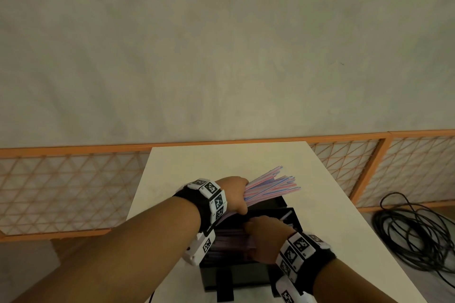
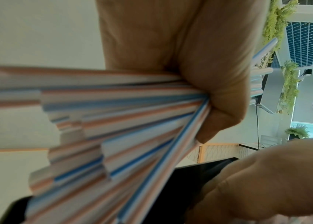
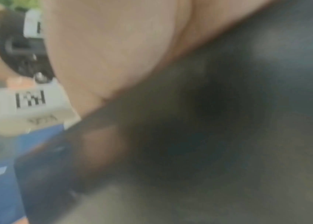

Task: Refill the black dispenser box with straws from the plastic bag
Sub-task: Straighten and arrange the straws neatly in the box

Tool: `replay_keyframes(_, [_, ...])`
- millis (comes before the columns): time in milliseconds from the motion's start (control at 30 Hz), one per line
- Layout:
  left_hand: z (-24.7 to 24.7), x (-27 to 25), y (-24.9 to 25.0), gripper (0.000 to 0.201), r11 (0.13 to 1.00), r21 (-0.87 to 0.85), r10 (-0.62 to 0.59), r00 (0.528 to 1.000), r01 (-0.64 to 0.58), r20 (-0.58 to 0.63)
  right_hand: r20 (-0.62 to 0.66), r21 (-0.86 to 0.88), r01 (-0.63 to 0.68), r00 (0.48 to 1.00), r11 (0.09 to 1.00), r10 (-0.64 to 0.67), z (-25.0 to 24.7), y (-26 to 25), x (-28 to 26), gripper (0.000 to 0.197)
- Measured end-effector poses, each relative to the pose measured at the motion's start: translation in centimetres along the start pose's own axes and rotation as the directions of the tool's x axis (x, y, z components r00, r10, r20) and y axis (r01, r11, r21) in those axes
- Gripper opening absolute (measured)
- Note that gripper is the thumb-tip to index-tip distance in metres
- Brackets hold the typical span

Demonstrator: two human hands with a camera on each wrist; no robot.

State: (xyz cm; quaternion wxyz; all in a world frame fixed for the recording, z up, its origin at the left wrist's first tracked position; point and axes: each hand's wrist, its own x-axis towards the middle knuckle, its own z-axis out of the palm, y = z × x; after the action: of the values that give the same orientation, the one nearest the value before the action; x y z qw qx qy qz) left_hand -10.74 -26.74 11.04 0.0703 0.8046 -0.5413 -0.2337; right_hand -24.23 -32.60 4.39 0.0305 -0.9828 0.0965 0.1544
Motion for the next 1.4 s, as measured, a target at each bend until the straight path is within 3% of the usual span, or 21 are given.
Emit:
replay_keyframes(100, [0.3,0.0,0.2,0.041,1.000,0.003,0.001,1.000,-0.001,0.003,0.048,0.064,-0.001,0.999,0.998,-0.002,-0.2,-0.2,-0.1,0.042])
replay_keyframes(200, [0.4,0.1,0.3,0.038,1.000,0.010,0.010,1.000,-0.010,0.004,0.028,0.107,0.008,1.000,0.994,-0.011,-1.1,0.2,-0.1,0.042])
replay_keyframes(367, [0.5,0.0,0.1,0.040,1.000,-0.002,-0.003,1.000,0.003,0.013,0.145,-0.137,-0.144,0.976,0.980,0.164,-1.4,0.7,-0.5,0.035])
replay_keyframes(467, [0.4,0.0,0.2,0.041,1.000,-0.004,0.002,1.000,-0.002,0.009,0.178,-0.234,-0.165,0.962,0.958,0.209,-1.4,0.7,-0.5,0.035])
replay_keyframes(833, [0.3,-0.1,0.3,0.041,1.000,-0.002,0.004,1.000,-0.004,0.000,0.128,-0.376,-0.117,0.976,0.919,0.177,-3.7,1.2,-1.2,0.047])
replay_keyframes(1000, [0.3,0.0,0.3,0.037,1.000,-0.004,0.022,1.000,-0.022,-0.013,-0.052,-0.333,-0.207,0.978,0.920,0.202,-5.5,2.2,-2.8,0.042])
replay_keyframes(1100, [0.0,0.0,0.4,0.036,0.999,-0.027,0.016,0.999,-0.017,-0.037,-0.089,-0.269,-0.265,0.964,0.926,0.250,-6.7,3.0,-3.5,0.063])
replay_keyframes(1167, [-0.3,0.1,0.4,0.041,1.000,-0.028,0.008,0.999,-0.010,-0.053,-0.130,-0.254,-0.294,0.954,0.921,0.268,-6.7,3.4,-3.6,0.065])
replay_keyframes(1267, [-0.5,0.2,0.4,0.040,1.000,-0.024,0.013,0.999,-0.014,-0.048,-0.165,-0.191,-0.214,0.969,0.958,0.183,-5.7,2.5,-3.4,0.038])
replay_keyframes(1400, [-0.3,0.1,1.0,0.039,1.000,0.005,0.019,1.000,-0.019,-0.013,-0.043,-0.247,-0.099,0.995,0.964,0.092,-3.2,0.6,-2.2,0.035])
